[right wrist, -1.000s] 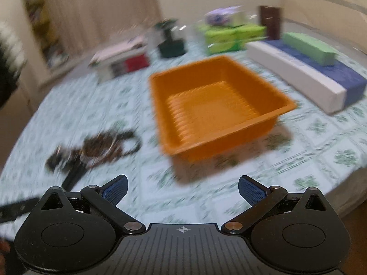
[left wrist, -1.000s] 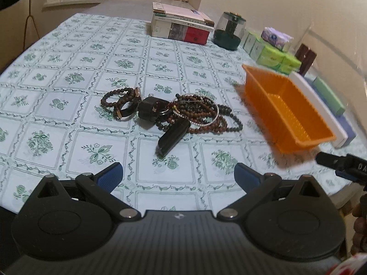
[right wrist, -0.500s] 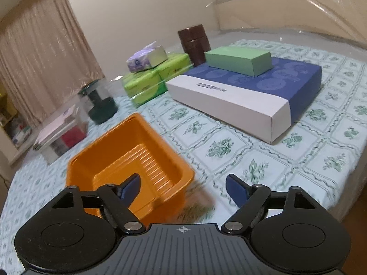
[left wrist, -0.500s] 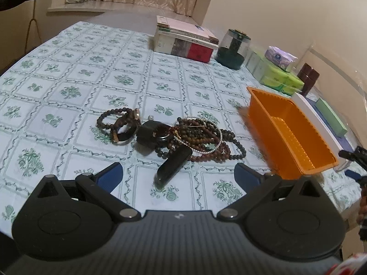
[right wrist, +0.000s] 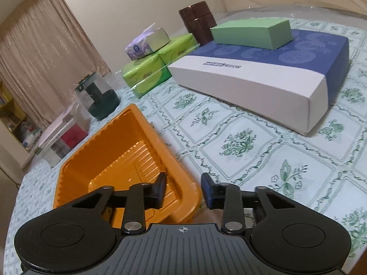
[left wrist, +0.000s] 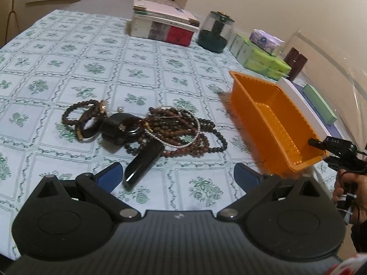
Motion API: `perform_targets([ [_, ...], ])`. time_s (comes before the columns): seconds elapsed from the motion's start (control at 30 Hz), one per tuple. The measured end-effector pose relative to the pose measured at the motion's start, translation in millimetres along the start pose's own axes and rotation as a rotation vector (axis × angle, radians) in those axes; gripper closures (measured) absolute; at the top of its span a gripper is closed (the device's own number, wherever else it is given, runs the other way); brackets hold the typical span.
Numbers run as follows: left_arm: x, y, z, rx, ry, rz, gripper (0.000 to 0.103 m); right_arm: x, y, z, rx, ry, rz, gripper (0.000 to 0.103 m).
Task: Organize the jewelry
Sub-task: 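Grasp the rim of the orange tray with the right gripper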
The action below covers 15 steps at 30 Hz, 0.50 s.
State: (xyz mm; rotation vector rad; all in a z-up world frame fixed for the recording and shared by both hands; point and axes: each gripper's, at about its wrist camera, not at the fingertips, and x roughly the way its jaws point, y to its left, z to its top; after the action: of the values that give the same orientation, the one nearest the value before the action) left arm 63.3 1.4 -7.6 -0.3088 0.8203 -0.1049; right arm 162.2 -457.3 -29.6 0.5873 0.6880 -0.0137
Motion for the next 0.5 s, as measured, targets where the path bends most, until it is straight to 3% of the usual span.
perform_targets([
  [0.13,3,-4,-1,-0.004,0.013,-0.012,0.003,6,-2,1,0.028,0.019,0.038,0.087],
  [0.37,2,-5,-2,0.016,0.011,-0.003,0.007,0,3,7,0.058,0.033,0.048,0.088],
  [0.5,0,-2,-3,0.038,0.004,0.022,0.008,-8,16,13,0.002,0.04,0.029,0.092],
])
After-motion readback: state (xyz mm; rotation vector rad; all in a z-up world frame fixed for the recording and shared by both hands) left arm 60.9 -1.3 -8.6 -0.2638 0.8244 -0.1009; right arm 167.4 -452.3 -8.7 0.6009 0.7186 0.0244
